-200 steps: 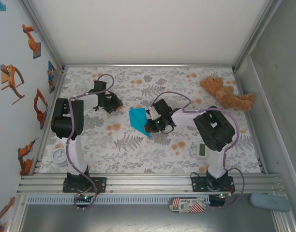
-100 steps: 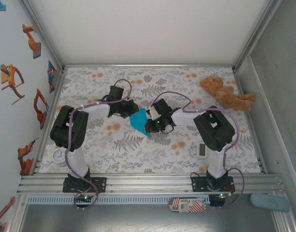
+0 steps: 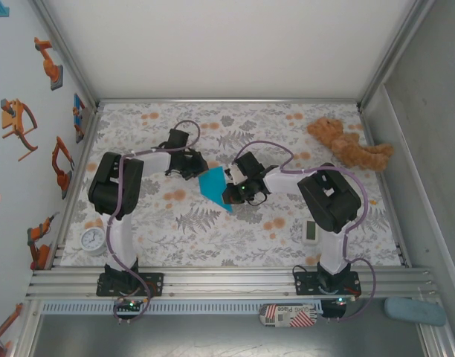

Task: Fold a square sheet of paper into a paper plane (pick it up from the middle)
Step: Fourth fold the wing at the center of the table.

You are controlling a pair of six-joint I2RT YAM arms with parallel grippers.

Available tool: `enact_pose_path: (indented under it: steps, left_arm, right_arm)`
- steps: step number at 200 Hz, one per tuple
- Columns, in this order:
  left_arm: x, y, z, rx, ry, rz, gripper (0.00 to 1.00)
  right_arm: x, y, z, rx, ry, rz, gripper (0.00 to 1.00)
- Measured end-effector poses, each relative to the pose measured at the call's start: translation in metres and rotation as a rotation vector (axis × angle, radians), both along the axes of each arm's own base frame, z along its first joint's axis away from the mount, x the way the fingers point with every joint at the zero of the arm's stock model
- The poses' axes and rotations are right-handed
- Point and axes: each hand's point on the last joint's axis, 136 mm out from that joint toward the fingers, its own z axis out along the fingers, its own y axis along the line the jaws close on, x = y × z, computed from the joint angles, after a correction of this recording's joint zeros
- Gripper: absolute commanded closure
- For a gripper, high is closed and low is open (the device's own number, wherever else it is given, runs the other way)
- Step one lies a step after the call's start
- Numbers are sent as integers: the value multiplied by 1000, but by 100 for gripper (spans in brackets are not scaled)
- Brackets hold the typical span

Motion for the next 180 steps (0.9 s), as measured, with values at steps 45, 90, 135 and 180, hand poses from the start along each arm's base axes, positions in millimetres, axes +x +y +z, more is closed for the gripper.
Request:
enact_pose_path:
  steps: [45, 90, 135, 180]
  left_arm:
    - [15, 25, 0, 7, 13, 31, 88]
    - [42, 59, 7, 101, -38, 94, 88]
    - [40, 68, 41, 134, -131, 136, 79]
    - [13, 53, 80, 69, -213, 153, 62]
  right_arm:
    - [3, 1, 0, 7, -7, -3, 100]
    - [2, 1, 0, 10, -5, -2, 100]
    - [2, 2, 9, 30, 13, -38, 100]
    - [32, 13, 69, 143, -135, -133, 77]
